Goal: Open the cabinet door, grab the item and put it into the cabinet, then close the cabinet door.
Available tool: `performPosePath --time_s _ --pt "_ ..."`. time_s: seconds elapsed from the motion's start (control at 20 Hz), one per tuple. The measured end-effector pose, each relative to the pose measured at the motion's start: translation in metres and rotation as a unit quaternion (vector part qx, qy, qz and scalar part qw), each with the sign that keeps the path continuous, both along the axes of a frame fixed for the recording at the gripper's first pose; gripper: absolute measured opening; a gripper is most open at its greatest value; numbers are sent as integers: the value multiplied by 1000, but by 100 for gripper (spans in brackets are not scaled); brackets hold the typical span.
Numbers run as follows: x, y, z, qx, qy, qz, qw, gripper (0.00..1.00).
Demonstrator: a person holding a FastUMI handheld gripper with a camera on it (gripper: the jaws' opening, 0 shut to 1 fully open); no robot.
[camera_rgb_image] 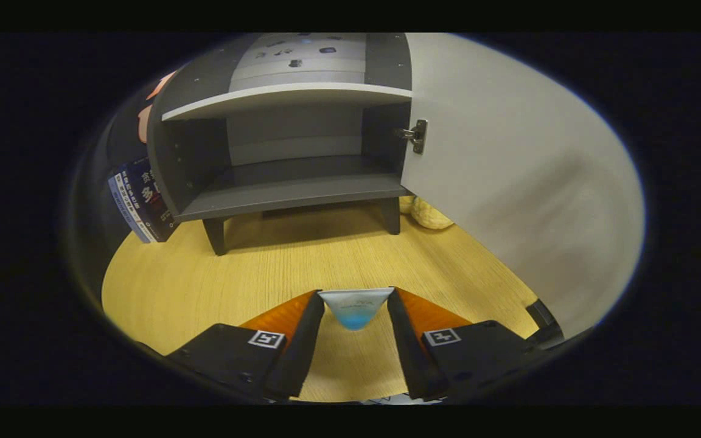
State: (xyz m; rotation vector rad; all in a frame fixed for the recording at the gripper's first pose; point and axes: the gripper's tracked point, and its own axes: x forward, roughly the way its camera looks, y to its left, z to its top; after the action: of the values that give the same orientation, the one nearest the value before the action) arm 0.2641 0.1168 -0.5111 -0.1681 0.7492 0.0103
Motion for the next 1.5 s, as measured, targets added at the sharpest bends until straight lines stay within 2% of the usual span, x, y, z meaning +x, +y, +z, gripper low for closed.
performPosePath --time_s 0.25,0.7,1.0,1.2,1.5 --pt "-4 10 21 17 11 2 1000 64" --pt "21 58 140 35 -11 44 998 65" --pt "53 114 227 41 -46 98 993 64" --pt "83 146 272 17 -80 134 988 64" --pt "136 185 317 15 -114 143 983 64"
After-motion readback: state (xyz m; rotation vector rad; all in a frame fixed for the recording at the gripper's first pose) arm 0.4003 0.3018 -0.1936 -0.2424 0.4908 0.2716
